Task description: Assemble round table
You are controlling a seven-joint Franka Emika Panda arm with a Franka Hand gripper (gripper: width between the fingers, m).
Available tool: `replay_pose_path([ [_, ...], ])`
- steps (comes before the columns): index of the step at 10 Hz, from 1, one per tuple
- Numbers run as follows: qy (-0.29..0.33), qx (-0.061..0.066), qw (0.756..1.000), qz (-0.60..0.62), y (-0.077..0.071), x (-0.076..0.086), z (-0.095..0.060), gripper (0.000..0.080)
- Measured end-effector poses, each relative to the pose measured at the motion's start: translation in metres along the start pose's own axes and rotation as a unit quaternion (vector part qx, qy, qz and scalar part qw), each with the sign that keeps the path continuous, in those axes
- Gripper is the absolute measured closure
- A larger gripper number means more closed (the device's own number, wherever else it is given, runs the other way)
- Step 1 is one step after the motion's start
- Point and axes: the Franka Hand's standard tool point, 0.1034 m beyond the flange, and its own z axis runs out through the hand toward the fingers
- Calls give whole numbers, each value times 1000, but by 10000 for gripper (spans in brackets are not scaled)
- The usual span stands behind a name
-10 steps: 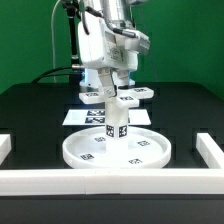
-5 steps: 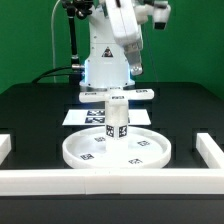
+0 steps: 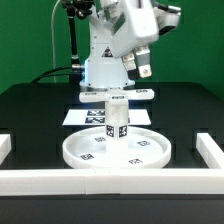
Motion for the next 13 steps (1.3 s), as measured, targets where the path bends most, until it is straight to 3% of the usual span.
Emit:
replay_pose_path([
  [1,-1,-3,998,-66,0,0,-1,151],
  [3,-4,-22,985,-169,0,-7,-2,151],
  [9,-6,-22,931,-364,1,-4,-2,151],
  [13,-16,-60,783,-619,2,3,-5,151],
])
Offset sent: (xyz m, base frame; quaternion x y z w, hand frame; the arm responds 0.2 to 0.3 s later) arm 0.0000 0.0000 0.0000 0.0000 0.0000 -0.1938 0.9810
